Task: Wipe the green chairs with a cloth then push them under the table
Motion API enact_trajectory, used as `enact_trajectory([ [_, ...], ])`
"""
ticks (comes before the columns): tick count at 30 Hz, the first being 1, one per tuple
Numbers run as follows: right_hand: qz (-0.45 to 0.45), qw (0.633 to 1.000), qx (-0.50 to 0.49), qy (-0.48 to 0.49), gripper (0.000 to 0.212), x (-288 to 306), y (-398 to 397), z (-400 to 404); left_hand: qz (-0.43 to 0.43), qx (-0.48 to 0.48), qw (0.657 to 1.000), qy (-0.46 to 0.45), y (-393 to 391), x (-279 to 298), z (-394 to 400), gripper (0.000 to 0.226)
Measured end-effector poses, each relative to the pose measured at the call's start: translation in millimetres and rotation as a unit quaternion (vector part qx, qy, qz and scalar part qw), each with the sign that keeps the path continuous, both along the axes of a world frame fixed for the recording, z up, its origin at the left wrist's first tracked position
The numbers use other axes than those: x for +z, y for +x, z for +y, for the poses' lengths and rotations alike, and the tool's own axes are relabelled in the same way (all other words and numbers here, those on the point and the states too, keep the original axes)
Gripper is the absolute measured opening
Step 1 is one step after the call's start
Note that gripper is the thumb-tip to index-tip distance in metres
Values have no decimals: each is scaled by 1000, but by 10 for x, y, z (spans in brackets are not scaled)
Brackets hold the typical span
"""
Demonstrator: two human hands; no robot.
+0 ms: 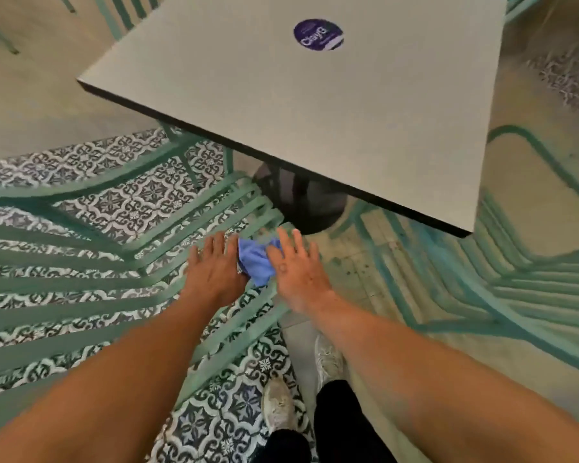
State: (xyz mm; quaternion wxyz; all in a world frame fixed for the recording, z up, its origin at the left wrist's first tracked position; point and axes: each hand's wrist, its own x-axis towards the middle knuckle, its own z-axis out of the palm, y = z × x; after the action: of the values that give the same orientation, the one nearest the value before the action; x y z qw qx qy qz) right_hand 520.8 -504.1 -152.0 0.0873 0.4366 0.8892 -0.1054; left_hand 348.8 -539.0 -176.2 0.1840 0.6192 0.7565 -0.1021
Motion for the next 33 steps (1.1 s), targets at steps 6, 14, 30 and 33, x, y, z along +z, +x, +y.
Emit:
enact_trajectory([
  [6,11,983,-184,-5,57,514,1153,-277,1,-155,988,20,1098,631,167,84],
  [14,-14,892,-443,-89,66,697,3184,-1438,-33,-346,937,-31,3285,867,-300,87],
  [30,-55,719,-690,-67,63,1356,7153,-3290,-35,-578,815,-6,7670,1234,-1297,80],
  [33,-52,715,-696,-45,54,1437,7607,-3224,-25,-587,809,3,8148,1331,-1215,81],
])
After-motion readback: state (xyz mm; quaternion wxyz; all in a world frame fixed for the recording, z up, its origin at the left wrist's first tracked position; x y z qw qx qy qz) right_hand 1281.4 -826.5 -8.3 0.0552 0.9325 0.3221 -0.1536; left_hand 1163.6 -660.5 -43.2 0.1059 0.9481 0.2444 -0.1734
